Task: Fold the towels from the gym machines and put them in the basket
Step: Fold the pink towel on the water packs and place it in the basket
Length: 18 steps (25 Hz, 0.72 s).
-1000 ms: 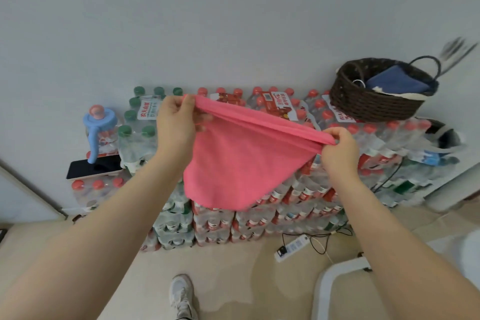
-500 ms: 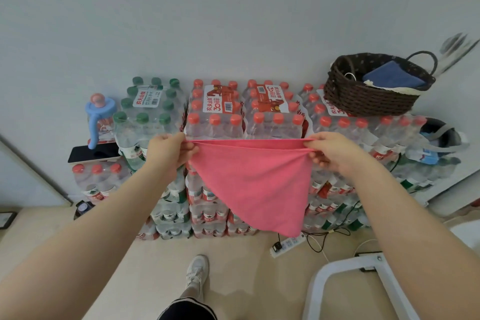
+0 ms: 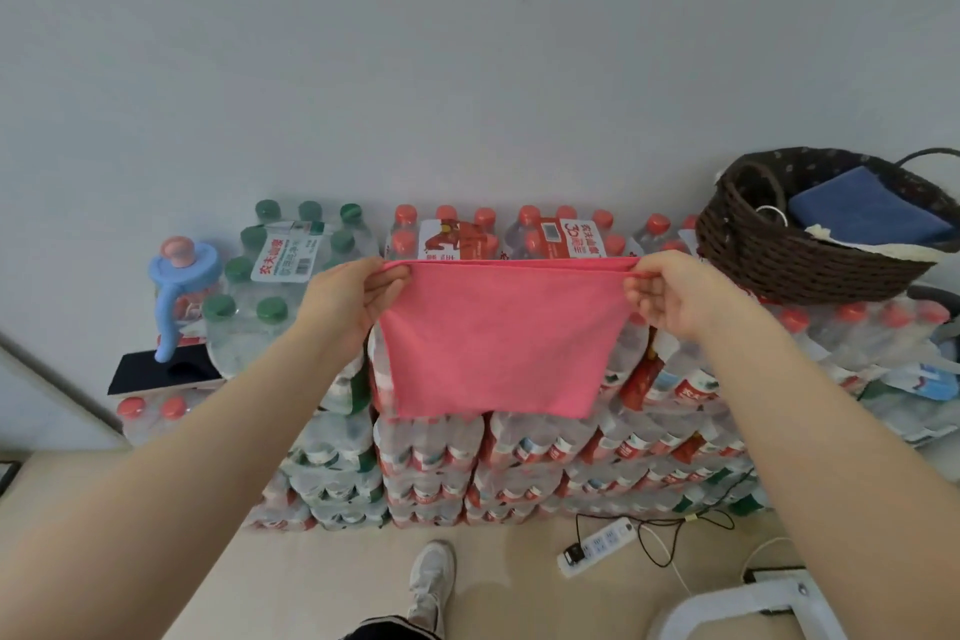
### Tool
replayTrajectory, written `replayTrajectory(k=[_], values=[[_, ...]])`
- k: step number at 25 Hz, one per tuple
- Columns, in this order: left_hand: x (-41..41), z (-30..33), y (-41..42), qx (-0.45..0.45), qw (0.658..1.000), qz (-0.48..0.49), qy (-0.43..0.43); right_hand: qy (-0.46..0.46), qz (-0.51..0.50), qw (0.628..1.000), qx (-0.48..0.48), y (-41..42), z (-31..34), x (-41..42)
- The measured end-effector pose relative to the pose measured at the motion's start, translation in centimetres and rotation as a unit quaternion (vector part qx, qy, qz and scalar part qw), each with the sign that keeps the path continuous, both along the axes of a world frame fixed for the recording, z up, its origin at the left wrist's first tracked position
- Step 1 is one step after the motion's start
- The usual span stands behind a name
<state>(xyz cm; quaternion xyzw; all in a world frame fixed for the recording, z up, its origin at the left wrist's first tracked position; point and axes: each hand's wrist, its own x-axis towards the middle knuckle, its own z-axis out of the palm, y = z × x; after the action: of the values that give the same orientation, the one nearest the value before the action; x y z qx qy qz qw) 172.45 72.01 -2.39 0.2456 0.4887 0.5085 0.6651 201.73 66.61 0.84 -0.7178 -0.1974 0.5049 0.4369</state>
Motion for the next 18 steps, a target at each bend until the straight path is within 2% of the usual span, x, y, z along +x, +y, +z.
replayTrajectory(k=[2,7,12,16,18], values=[[0.7,0.0,3.2,-0.007,1.0,-0.005,0.001,-0.03,0.0,1.0,-0.011,3.1,0.0,0.0],[2.6,-1.2,11.0,-0.034,0.999,-0.035,-0.012,0.121,-0.07,0.986,0.087,10.2,-1.4,1.1],[4.2,-2.0,17.1,-0.055,0.994,-0.076,0.06,0.025,-0.128,0.988,0.081,16.3,-4.2,1.0],[4.6,-2.8,19.5,-0.063,0.992,-0.075,0.082,0.064,-0.167,0.975,0.132,19.0,-5.4,0.9],[4.4,-3.2,19.4,-0.039,0.992,-0.071,0.094,0.06,-0.129,0.978,0.151,18.9,-6.0,0.8]])
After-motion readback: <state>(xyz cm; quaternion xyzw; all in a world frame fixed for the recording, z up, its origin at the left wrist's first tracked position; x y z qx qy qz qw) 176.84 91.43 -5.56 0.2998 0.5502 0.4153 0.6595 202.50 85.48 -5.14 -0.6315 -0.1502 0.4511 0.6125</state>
